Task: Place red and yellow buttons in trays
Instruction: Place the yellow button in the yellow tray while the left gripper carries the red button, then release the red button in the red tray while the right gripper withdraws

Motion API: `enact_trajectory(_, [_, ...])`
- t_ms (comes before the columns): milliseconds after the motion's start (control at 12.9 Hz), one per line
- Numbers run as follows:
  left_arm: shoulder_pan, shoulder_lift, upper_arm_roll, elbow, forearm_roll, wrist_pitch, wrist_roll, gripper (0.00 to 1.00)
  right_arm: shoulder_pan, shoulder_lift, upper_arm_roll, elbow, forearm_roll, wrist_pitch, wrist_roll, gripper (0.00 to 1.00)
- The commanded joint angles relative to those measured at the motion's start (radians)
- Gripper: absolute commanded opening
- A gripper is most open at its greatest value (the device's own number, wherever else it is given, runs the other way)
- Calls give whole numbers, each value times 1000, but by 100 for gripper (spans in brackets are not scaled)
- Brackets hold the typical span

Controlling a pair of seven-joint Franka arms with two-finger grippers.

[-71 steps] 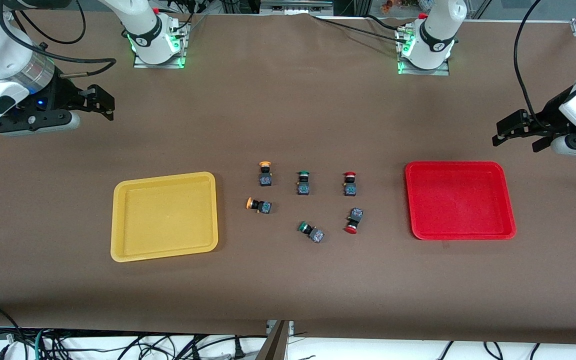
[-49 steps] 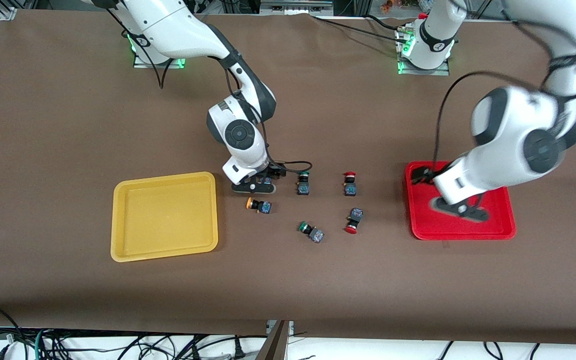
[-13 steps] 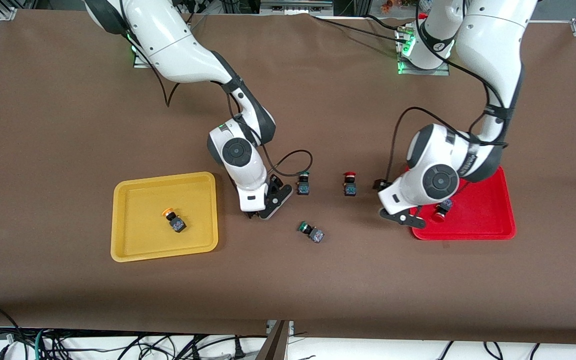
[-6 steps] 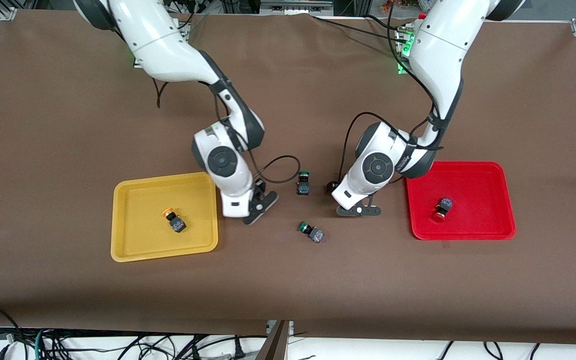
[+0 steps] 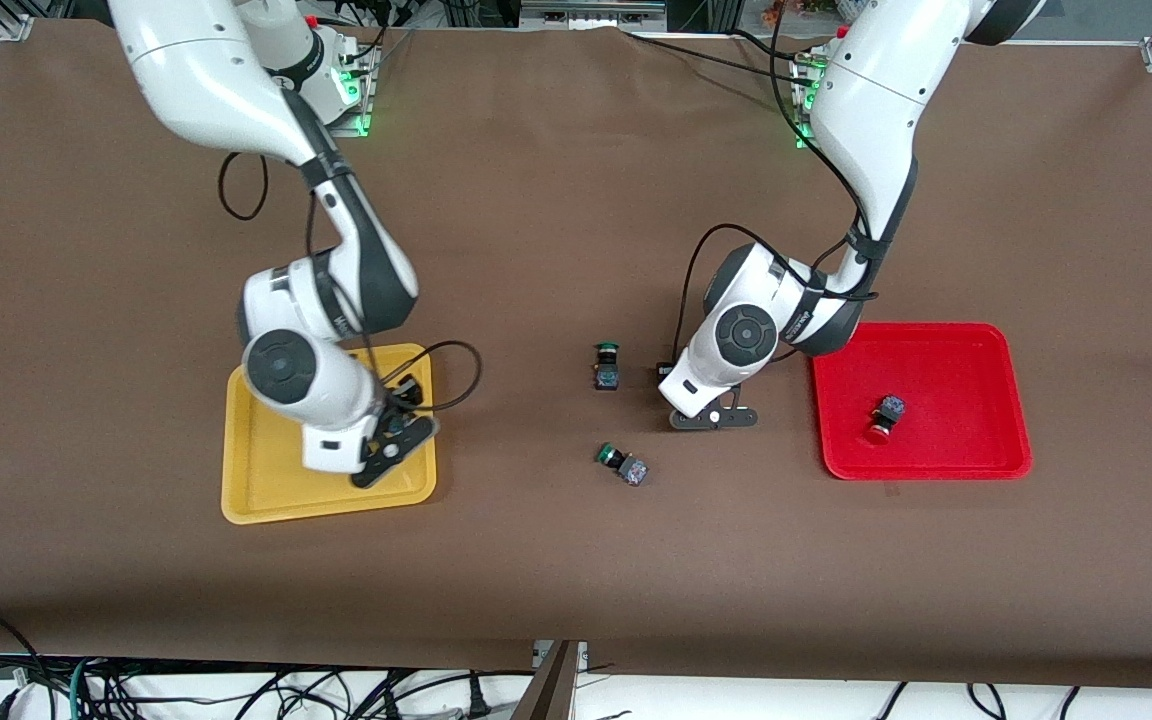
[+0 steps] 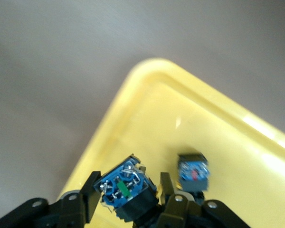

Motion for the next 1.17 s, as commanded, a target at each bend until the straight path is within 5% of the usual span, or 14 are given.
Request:
enact_trajectory(0, [-5,-25,16,4,78,-114,-10,0,-67,6,12,-89,158,17,14,99])
enact_trajectory(311, [46,-37,19,135,353,-424,237,0,-68,-95,6,-90,186,-108,262,98])
enact_trajectory(466, [116,-43,28,165,436,-512,453,0,-40,-193,5,-90,127,-182,327,99])
enact_trajectory(699, [300,-48,22,157,453,-453,779,3,-3,-343,15,-90,-28,-317,492,99])
enact_trajectory(854, [428,-40,13,134,415,-347,981,13,0,-429,15,-91,-44,-413,494,99])
enact_trajectory(1010, [505,-27,13,126,331,-308,1075,100,0,-507,14,-105,-50,-490,496,99])
enact_trajectory(1087, [506,-28,13,126,315,-310,1080,100,0,-546,14,-132,-52,-506,500,99])
